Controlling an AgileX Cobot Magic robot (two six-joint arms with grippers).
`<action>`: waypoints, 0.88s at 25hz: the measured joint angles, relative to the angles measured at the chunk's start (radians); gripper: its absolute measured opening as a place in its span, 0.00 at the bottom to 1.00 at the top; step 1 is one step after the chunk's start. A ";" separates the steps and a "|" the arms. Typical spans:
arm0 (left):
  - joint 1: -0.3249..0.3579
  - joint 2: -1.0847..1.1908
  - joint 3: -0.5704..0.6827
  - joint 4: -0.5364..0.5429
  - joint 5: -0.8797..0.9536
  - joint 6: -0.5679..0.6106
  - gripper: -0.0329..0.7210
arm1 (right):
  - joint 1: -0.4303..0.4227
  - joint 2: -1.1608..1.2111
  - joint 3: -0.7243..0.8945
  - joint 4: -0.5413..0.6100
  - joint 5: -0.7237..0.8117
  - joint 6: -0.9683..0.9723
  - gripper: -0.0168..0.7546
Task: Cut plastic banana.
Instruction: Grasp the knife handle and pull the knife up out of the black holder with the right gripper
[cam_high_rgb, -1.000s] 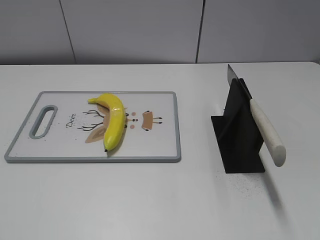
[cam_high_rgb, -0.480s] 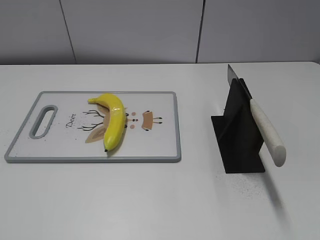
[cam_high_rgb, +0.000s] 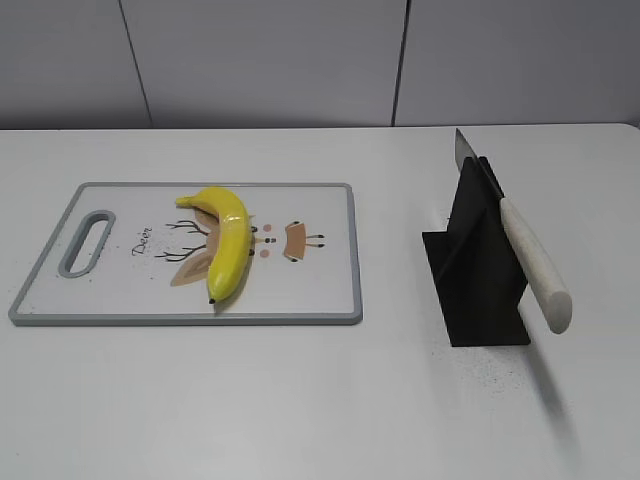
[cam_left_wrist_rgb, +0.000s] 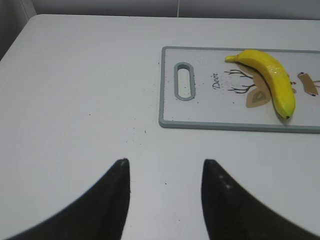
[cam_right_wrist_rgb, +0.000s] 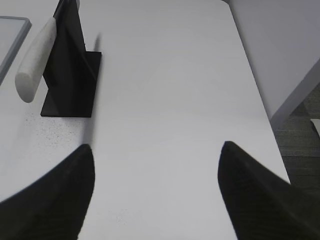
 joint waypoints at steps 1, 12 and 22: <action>0.000 0.000 0.000 0.000 0.000 0.000 0.62 | 0.000 0.000 0.000 0.000 0.000 0.000 0.77; 0.000 0.000 0.000 0.002 0.000 0.000 0.76 | 0.000 0.000 0.000 0.000 0.000 0.000 0.77; 0.000 0.000 0.000 0.006 0.000 0.000 0.95 | 0.000 0.096 -0.010 0.009 0.007 0.000 0.89</action>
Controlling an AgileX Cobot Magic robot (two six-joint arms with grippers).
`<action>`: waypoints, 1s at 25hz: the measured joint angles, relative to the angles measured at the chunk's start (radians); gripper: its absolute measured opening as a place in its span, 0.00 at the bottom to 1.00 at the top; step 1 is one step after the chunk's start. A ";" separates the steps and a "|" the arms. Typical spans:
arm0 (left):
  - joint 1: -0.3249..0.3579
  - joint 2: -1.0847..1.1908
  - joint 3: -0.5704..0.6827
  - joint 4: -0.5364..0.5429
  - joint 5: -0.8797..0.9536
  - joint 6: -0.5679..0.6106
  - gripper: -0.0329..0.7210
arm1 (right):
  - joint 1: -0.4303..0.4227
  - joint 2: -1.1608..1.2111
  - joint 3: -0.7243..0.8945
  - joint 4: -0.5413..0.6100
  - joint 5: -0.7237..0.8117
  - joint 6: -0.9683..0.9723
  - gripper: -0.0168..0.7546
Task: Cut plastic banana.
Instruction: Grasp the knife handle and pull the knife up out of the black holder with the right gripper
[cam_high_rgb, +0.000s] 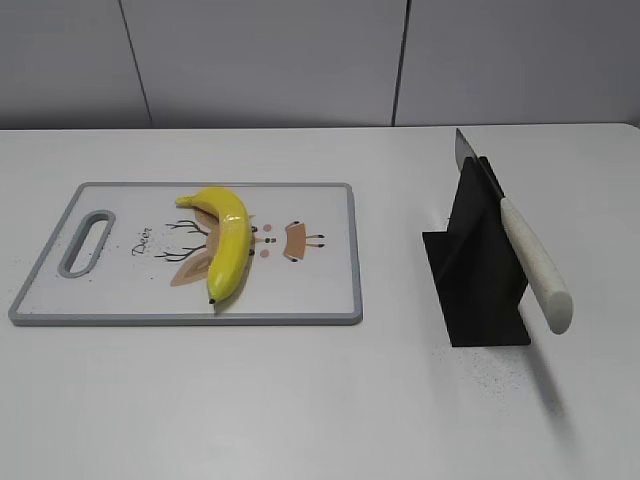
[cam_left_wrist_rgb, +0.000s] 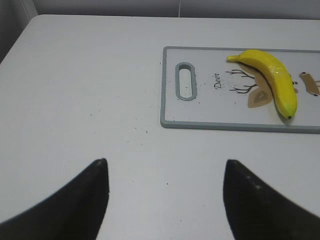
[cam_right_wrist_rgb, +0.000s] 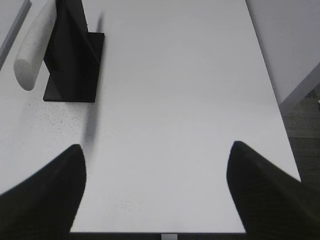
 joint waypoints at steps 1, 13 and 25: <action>0.000 0.000 0.000 0.000 0.000 0.000 0.95 | 0.000 0.015 -0.008 0.001 0.000 0.000 0.90; 0.000 0.000 0.000 0.001 0.000 0.000 0.92 | 0.000 0.222 -0.098 0.075 0.100 0.072 0.87; 0.000 0.000 0.000 0.001 0.000 0.000 0.90 | 0.000 0.627 -0.205 0.159 0.153 0.065 0.75</action>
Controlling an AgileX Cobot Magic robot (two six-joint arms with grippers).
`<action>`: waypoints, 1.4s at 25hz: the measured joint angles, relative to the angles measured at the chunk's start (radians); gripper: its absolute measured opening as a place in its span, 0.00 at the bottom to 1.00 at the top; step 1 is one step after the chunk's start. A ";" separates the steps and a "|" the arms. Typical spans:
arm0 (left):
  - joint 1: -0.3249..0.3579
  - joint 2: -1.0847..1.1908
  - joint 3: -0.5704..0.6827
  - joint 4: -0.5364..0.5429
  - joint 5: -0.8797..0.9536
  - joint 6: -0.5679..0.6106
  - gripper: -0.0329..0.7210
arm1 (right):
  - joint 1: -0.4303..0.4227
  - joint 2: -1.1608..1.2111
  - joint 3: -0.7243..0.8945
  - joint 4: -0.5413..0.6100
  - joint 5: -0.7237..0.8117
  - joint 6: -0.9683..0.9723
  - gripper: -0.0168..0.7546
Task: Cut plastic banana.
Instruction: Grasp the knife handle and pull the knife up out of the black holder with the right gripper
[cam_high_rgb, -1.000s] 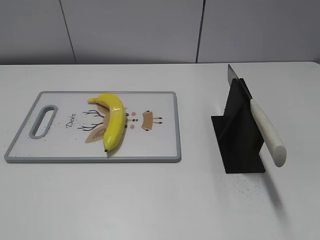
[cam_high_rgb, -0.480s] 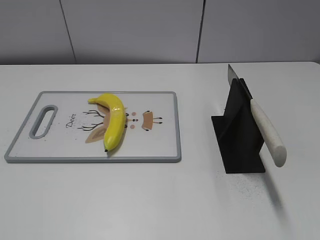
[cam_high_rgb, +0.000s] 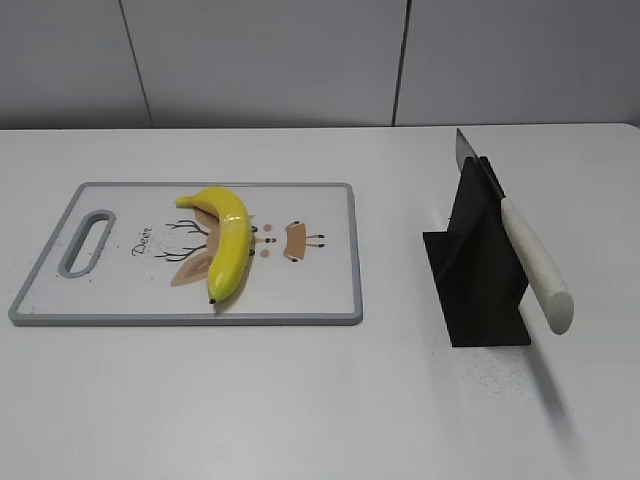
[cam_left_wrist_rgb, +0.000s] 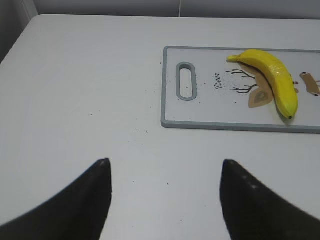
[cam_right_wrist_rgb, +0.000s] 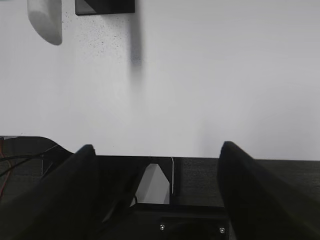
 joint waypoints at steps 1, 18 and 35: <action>0.000 0.000 0.000 0.000 0.000 0.000 0.89 | 0.000 0.037 -0.026 0.000 0.001 -0.009 0.75; 0.000 0.000 0.000 0.000 0.000 0.000 0.87 | 0.179 0.606 -0.374 0.152 0.001 -0.009 0.75; 0.000 0.000 0.000 0.000 0.000 0.000 0.85 | 0.375 0.919 -0.446 -0.089 -0.016 0.278 0.69</action>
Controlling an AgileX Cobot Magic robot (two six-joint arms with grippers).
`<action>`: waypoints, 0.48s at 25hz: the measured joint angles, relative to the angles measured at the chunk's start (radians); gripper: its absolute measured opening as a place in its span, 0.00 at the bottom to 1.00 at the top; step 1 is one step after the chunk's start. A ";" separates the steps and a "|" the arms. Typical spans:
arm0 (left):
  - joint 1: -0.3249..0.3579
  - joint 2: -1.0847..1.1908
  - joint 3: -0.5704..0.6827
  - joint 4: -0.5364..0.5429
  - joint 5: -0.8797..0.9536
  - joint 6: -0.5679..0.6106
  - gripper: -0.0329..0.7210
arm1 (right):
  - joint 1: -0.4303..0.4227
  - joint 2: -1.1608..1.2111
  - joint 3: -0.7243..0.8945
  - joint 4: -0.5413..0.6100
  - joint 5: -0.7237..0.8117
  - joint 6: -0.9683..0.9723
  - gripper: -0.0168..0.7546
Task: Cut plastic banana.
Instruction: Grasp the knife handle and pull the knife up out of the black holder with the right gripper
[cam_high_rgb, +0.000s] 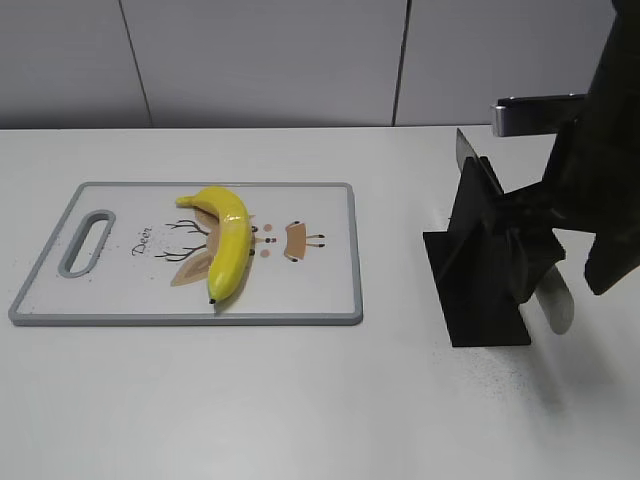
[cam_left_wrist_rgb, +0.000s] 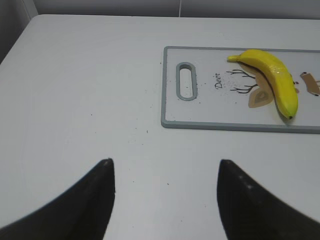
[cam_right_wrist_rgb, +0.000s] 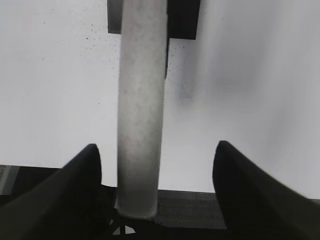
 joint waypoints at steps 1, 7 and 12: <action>0.000 0.000 0.000 0.000 0.000 0.000 0.85 | 0.000 0.011 0.000 0.000 -0.012 0.001 0.69; 0.000 0.000 0.000 0.000 0.000 0.000 0.85 | 0.000 0.057 0.000 0.002 -0.042 0.003 0.62; 0.000 0.000 0.000 0.000 0.000 0.000 0.85 | 0.000 0.078 0.000 0.007 -0.045 0.019 0.53</action>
